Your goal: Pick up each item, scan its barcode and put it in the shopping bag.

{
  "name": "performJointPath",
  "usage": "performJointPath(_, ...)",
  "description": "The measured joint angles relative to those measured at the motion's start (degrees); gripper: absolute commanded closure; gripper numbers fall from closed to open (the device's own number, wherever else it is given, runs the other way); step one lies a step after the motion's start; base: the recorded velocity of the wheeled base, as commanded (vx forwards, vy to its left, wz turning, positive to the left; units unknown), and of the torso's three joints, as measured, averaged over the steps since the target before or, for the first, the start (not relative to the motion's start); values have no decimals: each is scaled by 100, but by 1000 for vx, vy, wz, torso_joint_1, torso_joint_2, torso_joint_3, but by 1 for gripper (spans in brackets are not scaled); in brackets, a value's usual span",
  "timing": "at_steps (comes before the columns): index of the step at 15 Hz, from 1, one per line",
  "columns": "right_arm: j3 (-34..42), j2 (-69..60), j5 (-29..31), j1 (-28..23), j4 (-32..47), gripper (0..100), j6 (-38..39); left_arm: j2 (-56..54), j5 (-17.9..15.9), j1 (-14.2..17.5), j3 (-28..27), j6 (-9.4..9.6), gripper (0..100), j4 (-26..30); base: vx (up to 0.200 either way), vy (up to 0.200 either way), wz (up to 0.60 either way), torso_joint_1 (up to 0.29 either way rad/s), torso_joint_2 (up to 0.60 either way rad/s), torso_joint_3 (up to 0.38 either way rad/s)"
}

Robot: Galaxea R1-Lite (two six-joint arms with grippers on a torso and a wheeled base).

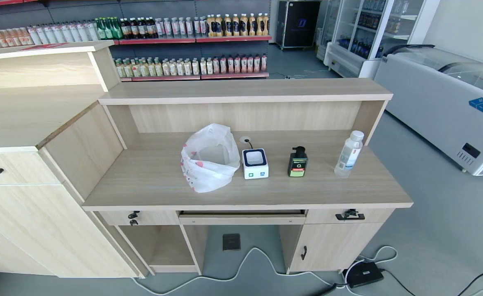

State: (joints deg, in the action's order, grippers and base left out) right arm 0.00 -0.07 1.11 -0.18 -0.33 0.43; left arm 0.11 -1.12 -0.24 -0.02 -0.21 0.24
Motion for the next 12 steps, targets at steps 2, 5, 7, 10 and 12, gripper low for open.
performJointPath(2,0,0,0,2,0,100,0,0,0,-2,0,-1,0,2,200,0,0,7,0,-2)
performJointPath(5,0,0,-21,0,1,100,-67,0,0,-2,2,0,0,0,200,0,0,1,2,1)
performJointPath(7,-33,26,-79,5,15,100,-199,-1,-2,-2,2,5,0,0,200,0,0,2,2,2)
performJointPath(10,-873,674,-455,87,130,100,-261,-1,0,-2,2,-23,0,2,67,0,0,2,1,1)
performJointPath(12,-1664,1688,-657,115,54,100,-267,-1,0,-2,2,-23,0,2,0,0,0,0,0,0)
